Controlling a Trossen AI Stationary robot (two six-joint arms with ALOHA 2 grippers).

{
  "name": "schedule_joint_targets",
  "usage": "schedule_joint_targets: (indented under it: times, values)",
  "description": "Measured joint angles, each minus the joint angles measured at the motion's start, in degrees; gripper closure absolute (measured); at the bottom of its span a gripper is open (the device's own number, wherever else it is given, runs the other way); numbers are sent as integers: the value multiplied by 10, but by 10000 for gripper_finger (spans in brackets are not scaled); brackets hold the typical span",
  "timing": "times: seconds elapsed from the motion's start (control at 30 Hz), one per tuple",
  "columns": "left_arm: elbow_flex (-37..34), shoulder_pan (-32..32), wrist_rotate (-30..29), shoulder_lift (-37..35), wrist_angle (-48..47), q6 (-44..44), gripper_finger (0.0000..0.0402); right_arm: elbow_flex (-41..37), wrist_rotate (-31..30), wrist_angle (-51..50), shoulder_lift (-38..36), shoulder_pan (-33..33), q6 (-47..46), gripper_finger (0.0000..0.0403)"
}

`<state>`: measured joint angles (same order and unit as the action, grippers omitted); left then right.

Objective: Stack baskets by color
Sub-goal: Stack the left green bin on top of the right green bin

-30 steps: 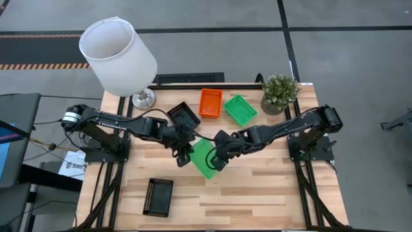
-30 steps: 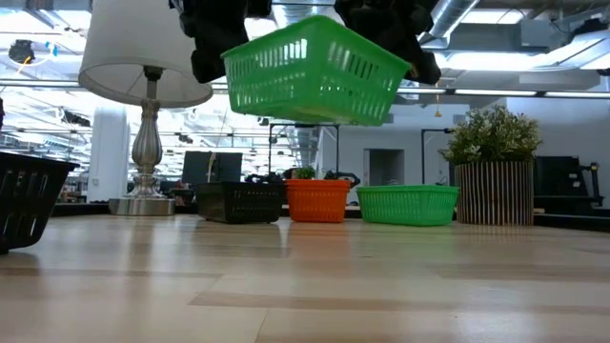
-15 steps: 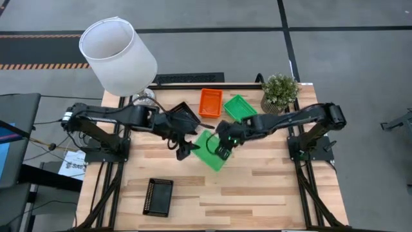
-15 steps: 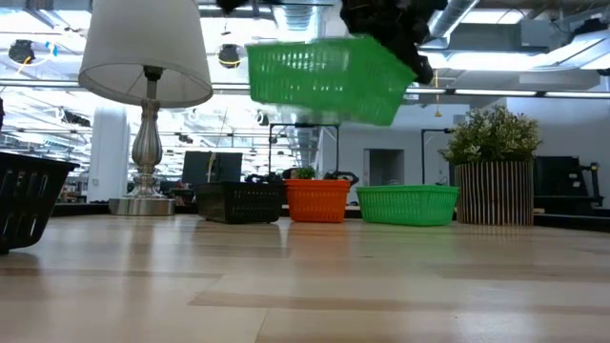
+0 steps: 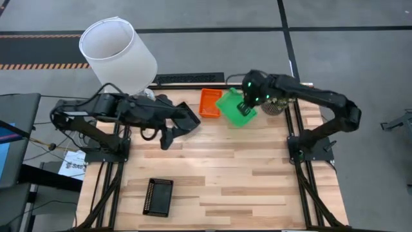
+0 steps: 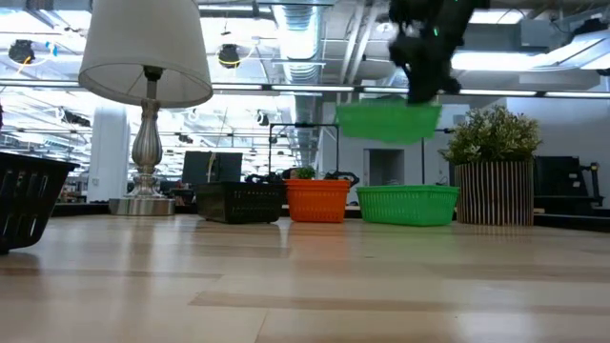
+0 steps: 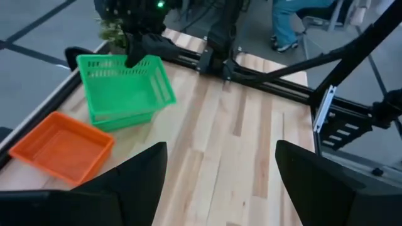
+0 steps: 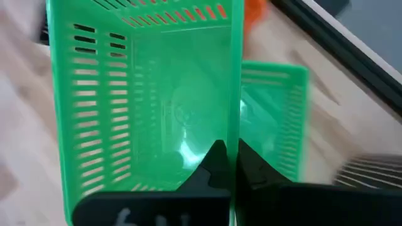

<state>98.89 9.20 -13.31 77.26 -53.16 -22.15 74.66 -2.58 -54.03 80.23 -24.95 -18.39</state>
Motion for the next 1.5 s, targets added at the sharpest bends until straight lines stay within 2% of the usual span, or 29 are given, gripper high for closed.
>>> schedule_joint_targets:
  times: [0.1, 0.2, 0.4, 0.67, 1.0, 1.3, 1.5]
  values:
    - [0, 8, -16, -14, -16, -12, 118, -15, 47, -22, 16, -80, 50, 400]
    - [0, 15, -30, -23, -24, -26, 118, -18, 69, -34, 44, -129, 98, 400]
    - [0, 24, -47, -27, -39, -53, 118, -18, 134, -15, 101, -172, 166, 397]
    - [-1, 37, -55, -27, -45, -81, 118, -18, 175, -2, 140, -210, 194, 393]
    - [-1, 37, -71, -27, -44, -88, 118, -18, 177, 1, 128, -240, 189, 390]
    - [-1, 37, -71, -27, -44, -92, 118, -18, 176, 6, 128, -234, 174, 391]
    - [-1, 37, -76, -27, -44, -92, 118, -18, 159, 3, 128, -234, 163, 372]
